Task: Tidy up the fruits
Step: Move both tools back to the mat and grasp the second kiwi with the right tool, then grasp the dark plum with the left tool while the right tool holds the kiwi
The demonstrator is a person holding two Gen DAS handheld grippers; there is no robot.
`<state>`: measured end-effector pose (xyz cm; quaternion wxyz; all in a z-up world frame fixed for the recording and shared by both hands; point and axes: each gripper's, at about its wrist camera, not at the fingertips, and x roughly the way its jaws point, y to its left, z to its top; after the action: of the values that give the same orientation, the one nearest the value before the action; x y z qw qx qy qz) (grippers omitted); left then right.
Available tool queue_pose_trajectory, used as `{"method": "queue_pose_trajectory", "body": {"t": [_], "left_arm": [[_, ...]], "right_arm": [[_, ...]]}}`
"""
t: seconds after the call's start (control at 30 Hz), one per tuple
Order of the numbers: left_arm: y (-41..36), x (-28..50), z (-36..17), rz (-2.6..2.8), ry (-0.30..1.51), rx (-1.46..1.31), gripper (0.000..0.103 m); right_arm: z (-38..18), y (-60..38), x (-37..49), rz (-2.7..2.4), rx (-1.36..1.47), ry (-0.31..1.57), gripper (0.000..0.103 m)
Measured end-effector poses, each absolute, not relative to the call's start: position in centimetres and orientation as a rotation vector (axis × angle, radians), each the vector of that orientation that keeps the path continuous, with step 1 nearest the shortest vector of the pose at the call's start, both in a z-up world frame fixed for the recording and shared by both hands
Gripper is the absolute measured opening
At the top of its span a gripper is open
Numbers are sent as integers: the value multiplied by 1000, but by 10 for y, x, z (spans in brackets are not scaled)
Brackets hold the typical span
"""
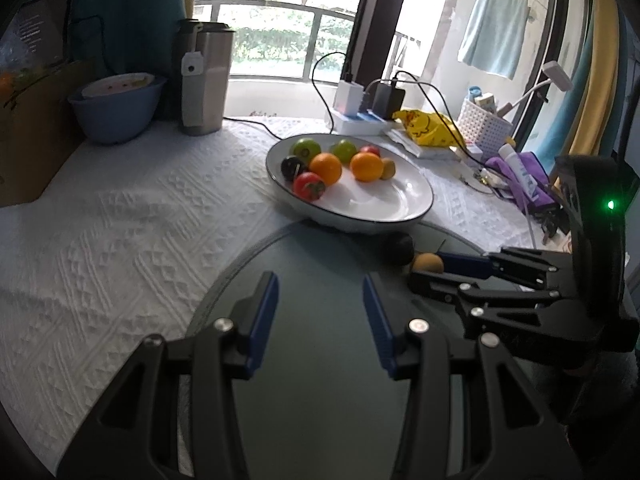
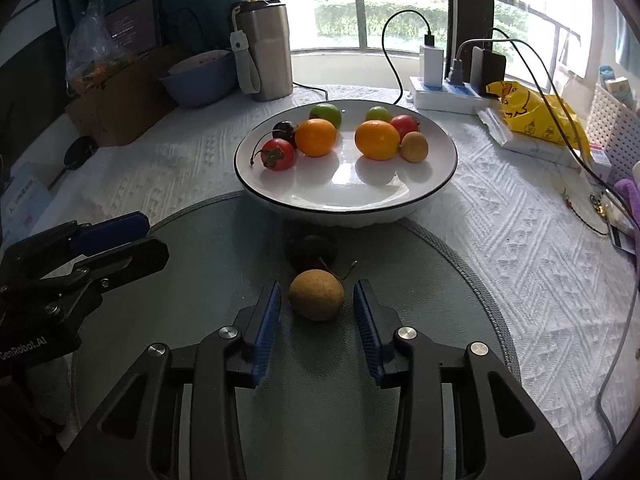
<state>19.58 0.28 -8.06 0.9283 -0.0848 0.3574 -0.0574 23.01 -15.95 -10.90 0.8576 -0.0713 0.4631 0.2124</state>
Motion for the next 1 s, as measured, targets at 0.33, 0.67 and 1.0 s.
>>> {"method": "queue_pose_trajectory", "body": {"t": [0.33, 0.67, 1.0], "left_arm": [[-17, 204, -81, -127, 752, -139, 46], [-56, 226, -80, -159, 780, -90, 46], [-98, 245, -93, -189, 860, -10, 68]], "right_arm": [[-101, -172, 224, 477, -150, 950, 30], [-85, -217, 231, 435, -86, 900, 30], [-83, -247, 243, 426, -33, 880, 30]]}}
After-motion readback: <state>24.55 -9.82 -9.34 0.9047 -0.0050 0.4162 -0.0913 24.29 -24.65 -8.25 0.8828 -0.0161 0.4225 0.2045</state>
